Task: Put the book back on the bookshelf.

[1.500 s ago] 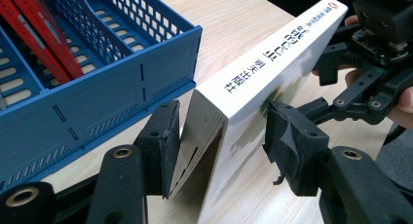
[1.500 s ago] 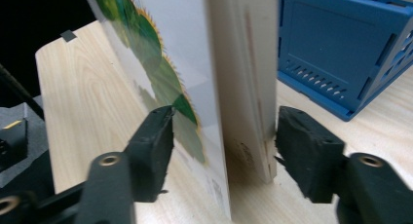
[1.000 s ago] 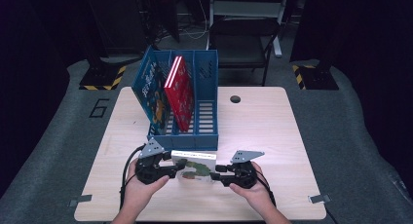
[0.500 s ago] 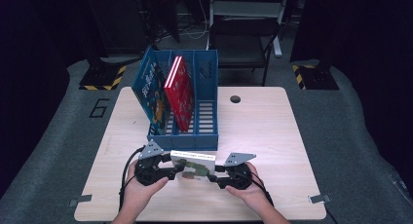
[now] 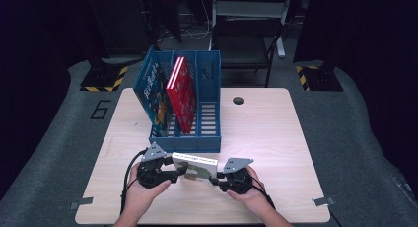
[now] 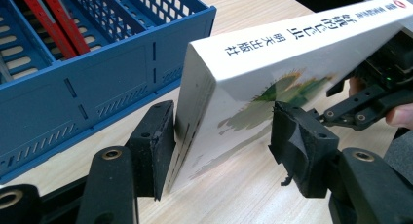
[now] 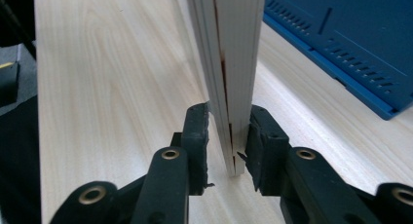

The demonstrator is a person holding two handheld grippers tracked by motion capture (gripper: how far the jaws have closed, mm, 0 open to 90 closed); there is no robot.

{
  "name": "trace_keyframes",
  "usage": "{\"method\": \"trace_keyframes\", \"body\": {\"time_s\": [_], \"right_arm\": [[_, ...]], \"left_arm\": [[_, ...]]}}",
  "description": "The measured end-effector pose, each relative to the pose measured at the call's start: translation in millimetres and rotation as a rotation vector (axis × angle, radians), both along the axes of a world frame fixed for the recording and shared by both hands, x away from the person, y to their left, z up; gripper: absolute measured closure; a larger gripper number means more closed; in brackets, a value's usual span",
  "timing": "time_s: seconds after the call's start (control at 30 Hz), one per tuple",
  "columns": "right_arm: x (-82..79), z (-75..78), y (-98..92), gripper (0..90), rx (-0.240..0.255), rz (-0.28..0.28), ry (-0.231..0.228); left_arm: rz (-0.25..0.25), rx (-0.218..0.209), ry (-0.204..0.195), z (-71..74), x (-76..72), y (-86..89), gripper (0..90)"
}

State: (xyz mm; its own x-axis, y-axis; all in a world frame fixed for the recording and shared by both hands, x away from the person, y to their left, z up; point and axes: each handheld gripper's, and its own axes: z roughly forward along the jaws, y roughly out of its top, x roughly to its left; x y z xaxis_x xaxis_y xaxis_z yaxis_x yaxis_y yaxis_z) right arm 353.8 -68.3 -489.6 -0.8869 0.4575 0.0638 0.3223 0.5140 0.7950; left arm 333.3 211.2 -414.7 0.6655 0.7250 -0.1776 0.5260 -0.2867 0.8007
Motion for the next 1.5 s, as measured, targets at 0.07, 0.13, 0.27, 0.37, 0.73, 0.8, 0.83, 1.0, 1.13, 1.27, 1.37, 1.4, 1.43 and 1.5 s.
{"method": "trace_keyframes", "body": {"time_s": [0.07, 0.13, 0.27, 0.37, 0.73, 0.8, 0.83, 1.0, 1.13, 1.27, 1.37, 1.4, 1.43, 1.5], "right_arm": [[-1.7, 0.9, 1.6, 74.4, -0.013, 0.016, -0.01], [-3.7, 1.9, 3.7, 75.9, -0.025, 0.034, -0.017], [-8.9, 6.9, 7.4, 78.2, -0.047, 0.075, -0.055], [-12.2, 13.2, 7.4, 78.5, -0.034, 0.089, -0.069], [-19.7, 35.9, -0.6, 78.7, 0.04, 0.079, -0.106], [-20.2, 38.9, -2.0, 78.7, 0.046, 0.084, -0.111], [-19.8, 40.1, -2.5, 78.7, 0.046, 0.085, -0.12], [-22.6, 46.4, -4.3, 78.6, 0.063, 0.081, -0.129], [-23.6, 48.6, -5.0, 78.5, 0.066, 0.083, -0.131], [-24.3, 51.3, -6.0, 78.4, 0.07, 0.097, -0.137], [-25.5, 53.5, -7.3, 78.3, 0.077, 0.087, -0.139], [-25.6, 54.1, -8.2, 78.2, 0.079, 0.094, -0.14], [-26.5, 55.2, -8.8, 78.2, 0.081, 0.086, -0.14], [-26.7, 56.5, -10.2, 78.1, 0.089, 0.092, -0.137]], "left_arm": [[0.006, -0.002, -0.001, -0.2, 0.3, 0.9, 41.9], [0.013, -0.011, 0.006, -0.3, 0.4, 1.6, 42.0], [0.015, -0.007, 0.007, 0.3, 2.1, 6.7, 41.4], [0.024, -0.004, 0.01, 0.4, 2.8, 11.3, 41.0], [0.052, 0.0, 0.031, -6.2, 6.2, 16.5, 40.3], [0.053, -0.003, 0.041, -9.1, 6.9, 16.2, 40.4], [0.048, -0.001, 0.05, -10.1, 7.4, 16.4, 40.4], [0.055, 0.0, 0.061, -17.4, 7.6, 15.4, 40.3], [0.047, 0.017, 0.08, -24.4, 8.2, 14.8, 40.4], [0.044, 0.012, 0.095, -33.1, 9.4, 13.0, 40.5], [0.036, -0.002, 0.13, -37.6, 10.0, 11.6, 40.7], [0.037, 0.001, 0.127, -39.9, 10.0, 10.0, 40.7], [0.029, 0.006, 0.135, -40.7, 10.1, 9.6, 40.7], [0.021, 0.017, 0.143, -45.3, 10.0, 6.2, 40.6]]}}
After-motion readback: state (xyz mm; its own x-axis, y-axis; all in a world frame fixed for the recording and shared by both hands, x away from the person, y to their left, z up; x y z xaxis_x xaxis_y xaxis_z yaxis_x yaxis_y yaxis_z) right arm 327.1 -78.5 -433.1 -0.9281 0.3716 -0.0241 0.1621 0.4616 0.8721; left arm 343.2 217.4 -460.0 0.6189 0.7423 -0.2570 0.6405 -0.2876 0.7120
